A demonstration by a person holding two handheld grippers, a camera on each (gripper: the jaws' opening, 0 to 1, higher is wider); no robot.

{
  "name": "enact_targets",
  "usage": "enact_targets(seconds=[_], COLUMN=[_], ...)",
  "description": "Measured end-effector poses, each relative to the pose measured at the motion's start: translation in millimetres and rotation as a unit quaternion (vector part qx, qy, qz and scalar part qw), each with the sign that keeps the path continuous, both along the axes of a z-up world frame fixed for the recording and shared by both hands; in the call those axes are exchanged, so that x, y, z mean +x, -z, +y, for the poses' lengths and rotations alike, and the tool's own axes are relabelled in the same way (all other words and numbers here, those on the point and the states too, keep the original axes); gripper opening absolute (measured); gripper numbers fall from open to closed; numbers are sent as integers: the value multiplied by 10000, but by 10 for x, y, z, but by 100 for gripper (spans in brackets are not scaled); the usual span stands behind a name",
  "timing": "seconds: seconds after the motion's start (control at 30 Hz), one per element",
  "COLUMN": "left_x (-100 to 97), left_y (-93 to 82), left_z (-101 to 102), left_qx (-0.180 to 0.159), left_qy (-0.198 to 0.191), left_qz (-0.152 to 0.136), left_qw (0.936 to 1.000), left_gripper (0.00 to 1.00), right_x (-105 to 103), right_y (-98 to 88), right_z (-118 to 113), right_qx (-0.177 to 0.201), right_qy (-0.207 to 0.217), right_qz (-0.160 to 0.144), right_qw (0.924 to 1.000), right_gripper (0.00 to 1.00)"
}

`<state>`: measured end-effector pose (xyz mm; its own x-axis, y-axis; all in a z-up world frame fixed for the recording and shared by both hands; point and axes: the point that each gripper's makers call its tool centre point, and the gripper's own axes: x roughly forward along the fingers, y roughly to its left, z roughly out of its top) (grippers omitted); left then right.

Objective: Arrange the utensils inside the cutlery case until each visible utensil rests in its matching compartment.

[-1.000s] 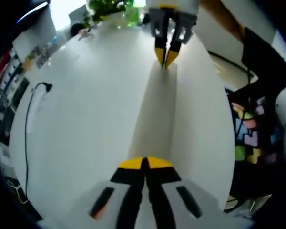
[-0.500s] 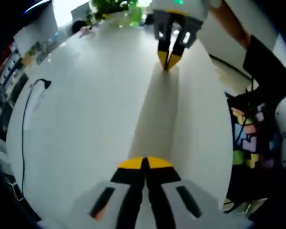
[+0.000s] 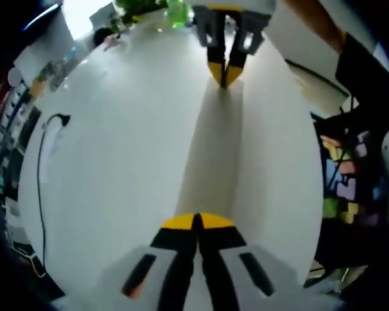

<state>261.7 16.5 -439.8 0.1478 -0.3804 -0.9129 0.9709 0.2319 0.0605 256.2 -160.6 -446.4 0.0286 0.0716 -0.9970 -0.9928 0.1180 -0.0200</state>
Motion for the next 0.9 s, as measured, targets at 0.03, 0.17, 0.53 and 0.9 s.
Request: enact_targets(seconds=[0.03,0.17,0.53,0.9], left_x=[-1,-1,-8,6], left_y=[1,-3,-103,109], left_z=[2,14,111,139], left_qx=[1,-128,-1497,-1005], left_qy=[-19,-11,283,312], left_qz=[-16,-20,-743,-847], left_qw=[10000,9999,9855,9908], left_gripper=[0,0,27,61], right_x=[1,-1,-70,-93], right_y=[-1,-15,38,100], right_z=[-6,11,-88,106], right_qx=[57,735,2796,2853], right_qy=[-19,-10,248,210], right_qz=[-10,-106,-419,-478], right_qw=[10000,9972,9589,9570], right_gripper=[0,0,46,60])
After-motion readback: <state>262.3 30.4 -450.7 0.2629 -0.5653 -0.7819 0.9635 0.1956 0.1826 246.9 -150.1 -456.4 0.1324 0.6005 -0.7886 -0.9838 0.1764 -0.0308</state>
